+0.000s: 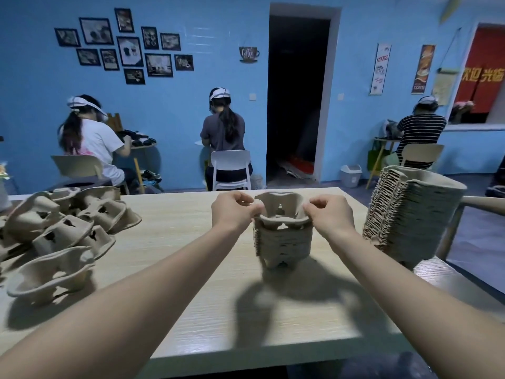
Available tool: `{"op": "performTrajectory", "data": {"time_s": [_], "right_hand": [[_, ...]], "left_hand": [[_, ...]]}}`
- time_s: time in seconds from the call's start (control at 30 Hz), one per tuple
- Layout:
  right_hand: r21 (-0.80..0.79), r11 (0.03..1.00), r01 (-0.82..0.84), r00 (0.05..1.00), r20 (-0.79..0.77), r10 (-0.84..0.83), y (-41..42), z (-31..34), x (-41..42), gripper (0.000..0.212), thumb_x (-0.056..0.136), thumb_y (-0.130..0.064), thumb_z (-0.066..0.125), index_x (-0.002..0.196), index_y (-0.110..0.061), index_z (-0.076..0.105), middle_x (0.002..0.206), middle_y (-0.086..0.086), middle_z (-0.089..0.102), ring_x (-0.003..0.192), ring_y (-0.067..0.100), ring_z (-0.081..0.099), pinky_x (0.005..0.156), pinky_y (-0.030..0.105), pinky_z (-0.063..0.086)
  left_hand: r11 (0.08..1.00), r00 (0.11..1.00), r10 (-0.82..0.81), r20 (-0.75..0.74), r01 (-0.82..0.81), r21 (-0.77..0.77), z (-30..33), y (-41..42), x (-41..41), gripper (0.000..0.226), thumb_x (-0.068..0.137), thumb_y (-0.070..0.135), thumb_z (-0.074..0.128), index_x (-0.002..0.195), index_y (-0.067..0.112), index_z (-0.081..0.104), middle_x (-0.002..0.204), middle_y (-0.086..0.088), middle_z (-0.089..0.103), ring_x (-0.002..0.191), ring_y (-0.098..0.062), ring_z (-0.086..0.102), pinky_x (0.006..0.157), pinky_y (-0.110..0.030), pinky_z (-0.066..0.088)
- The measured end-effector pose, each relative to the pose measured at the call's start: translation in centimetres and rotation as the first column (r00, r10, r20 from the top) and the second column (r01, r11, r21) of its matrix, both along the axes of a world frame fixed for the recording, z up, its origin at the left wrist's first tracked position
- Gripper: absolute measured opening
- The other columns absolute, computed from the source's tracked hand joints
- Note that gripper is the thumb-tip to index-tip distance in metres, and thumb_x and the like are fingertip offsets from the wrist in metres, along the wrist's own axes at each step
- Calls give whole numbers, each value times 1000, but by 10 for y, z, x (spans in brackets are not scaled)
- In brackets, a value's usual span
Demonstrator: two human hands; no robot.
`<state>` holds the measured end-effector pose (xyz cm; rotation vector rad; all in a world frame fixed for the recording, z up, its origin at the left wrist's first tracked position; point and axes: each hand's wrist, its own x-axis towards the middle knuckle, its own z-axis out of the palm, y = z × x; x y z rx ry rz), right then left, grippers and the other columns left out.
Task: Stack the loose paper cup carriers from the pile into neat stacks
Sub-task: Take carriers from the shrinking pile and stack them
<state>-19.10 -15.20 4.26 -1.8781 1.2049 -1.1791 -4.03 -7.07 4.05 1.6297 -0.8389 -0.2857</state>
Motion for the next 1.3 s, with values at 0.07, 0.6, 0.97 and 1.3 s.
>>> {"op": "performTrajectory", "data": {"time_s": [0.07,0.6,0.97,1.3], "right_hand": [[-15,1000,11,1000,-20,-11,-4,-3,2,22,87,-11,56,85,9,67,95,25,67,97,37,60,83,43,49],[-134,991,9,975,-218,-39,7,-12,6,34,94,-28,50,123,-14,59,127,12,50,122,28,36,95,30,30],[-270,944,-188,975,-165,147,84,-19,76,25,92,-22,52,111,-10,64,116,10,58,113,24,46,95,30,34],[-116,852,-510,828,-336,449,157,-85,164,31,91,-24,54,120,-12,57,122,9,53,119,24,42,97,26,29]], "left_hand": [[1000,1000,15,6,-15,27,-3,-1,0,17,67,19,83,74,13,69,80,-4,71,82,-19,69,77,-31,56],[994,971,25,238,-49,96,-14,17,10,25,87,30,64,106,14,64,101,1,64,91,-14,58,81,-27,45],[980,923,54,382,-123,157,-37,109,54,31,86,20,64,115,17,56,110,0,49,86,-14,56,83,-32,48],[915,792,162,589,-344,210,-79,199,111,37,84,20,64,119,19,54,119,0,48,110,-18,49,96,-36,41]]}}
